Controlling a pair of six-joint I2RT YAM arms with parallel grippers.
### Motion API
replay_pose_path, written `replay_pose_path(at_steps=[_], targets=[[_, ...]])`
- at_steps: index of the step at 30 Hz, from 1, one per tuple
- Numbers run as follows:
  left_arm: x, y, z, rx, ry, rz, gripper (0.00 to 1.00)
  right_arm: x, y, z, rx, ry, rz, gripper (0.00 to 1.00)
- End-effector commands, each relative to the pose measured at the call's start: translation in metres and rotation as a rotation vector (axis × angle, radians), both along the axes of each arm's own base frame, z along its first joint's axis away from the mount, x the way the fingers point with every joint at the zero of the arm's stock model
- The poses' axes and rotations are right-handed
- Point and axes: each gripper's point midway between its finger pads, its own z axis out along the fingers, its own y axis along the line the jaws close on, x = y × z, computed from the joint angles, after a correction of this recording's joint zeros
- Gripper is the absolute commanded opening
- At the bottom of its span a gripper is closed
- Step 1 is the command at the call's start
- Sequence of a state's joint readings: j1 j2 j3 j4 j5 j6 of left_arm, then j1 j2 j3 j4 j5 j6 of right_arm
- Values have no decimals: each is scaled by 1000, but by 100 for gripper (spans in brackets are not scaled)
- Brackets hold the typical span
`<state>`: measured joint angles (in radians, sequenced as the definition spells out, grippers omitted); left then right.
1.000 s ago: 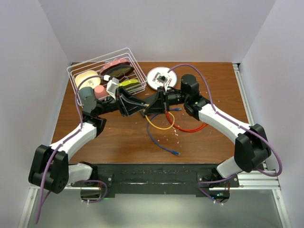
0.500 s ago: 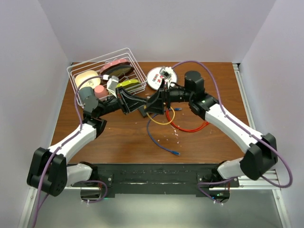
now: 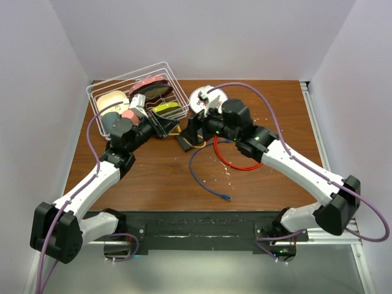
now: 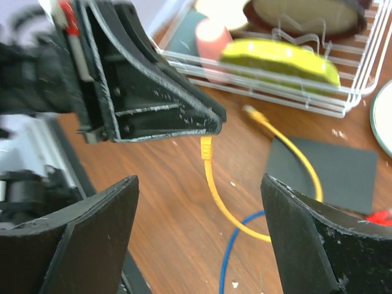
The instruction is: Insert the plug into the switch port
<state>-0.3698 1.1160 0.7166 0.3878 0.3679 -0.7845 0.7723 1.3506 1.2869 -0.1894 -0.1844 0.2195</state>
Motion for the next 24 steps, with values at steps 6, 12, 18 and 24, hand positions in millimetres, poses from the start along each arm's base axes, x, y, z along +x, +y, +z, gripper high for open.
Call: replay_pose_path(at_steps=[6,12,18,24], targets=[[4,5,24,-73,27,67,0,21,7,-11,-101,-55,-100,70],[4,3,27,-81,20,56,0,21,21,-16,-78,-53,-53,63],[5,1,27,-87,17,45,0,20,34,-20,-71,-37,0,58],[5,0,28,-89,15,40,0,23,41,-30,-65,-16,-1,51]])
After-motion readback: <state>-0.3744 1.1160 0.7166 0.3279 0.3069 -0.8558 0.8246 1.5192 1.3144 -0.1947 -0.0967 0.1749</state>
